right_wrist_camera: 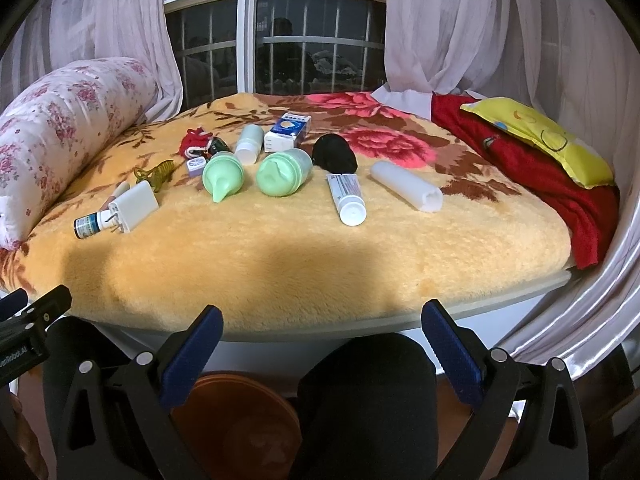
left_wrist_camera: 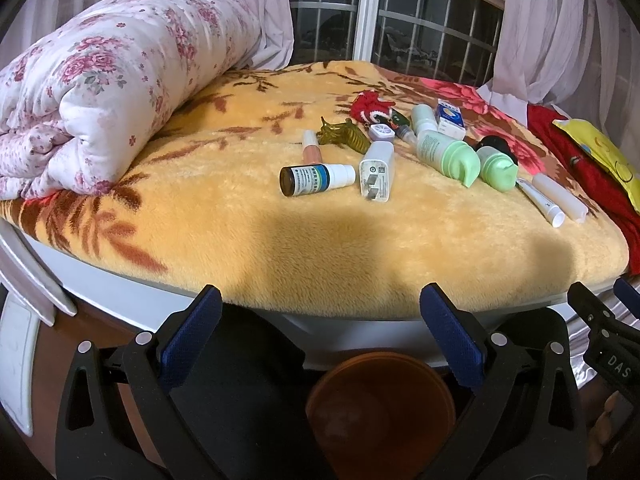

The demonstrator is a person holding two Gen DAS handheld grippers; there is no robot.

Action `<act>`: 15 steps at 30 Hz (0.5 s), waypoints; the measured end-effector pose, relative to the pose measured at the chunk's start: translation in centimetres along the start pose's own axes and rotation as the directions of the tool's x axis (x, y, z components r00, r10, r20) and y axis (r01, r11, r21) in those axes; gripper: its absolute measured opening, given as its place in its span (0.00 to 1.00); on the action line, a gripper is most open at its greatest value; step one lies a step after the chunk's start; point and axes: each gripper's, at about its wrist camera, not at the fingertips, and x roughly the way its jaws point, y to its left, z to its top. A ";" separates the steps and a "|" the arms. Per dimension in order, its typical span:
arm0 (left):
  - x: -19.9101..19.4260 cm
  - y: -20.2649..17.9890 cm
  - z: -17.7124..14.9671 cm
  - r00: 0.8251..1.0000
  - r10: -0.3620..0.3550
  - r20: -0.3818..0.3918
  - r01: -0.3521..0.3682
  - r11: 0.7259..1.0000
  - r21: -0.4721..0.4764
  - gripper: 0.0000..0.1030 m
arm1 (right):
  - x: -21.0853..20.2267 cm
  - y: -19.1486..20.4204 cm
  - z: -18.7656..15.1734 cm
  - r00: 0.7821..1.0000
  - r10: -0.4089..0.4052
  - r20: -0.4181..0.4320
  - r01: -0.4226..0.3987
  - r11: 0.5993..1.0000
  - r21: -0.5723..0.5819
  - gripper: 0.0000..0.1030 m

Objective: Collect trash

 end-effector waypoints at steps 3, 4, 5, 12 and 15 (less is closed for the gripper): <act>0.0 0.1 0.0 1.000 0.000 -0.001 0.000 1.000 -0.002 0.94 | 0.0 0.0 0.0 1.000 -0.002 0.003 0.002 1.000 -0.002 0.95; 0.0 0.1 0.0 1.000 -0.001 -0.001 0.001 1.000 0.000 0.94 | 0.0 0.0 0.0 1.000 -0.002 0.002 0.002 1.000 -0.002 0.95; 0.0 0.0 0.0 1.000 0.000 0.000 0.000 1.000 0.000 0.94 | 0.0 -0.1 0.0 1.000 -0.001 0.001 0.001 1.000 -0.002 0.95; 0.0 0.1 0.1 1.000 -0.001 -0.001 0.001 1.000 0.000 0.94 | 0.1 -0.1 0.1 1.000 -0.005 0.003 0.005 1.000 -0.002 0.95; 0.0 0.1 0.1 1.000 -0.002 -0.001 0.002 1.000 -0.002 0.94 | 0.4 -0.4 0.5 1.000 -0.003 0.001 0.003 1.000 0.001 0.95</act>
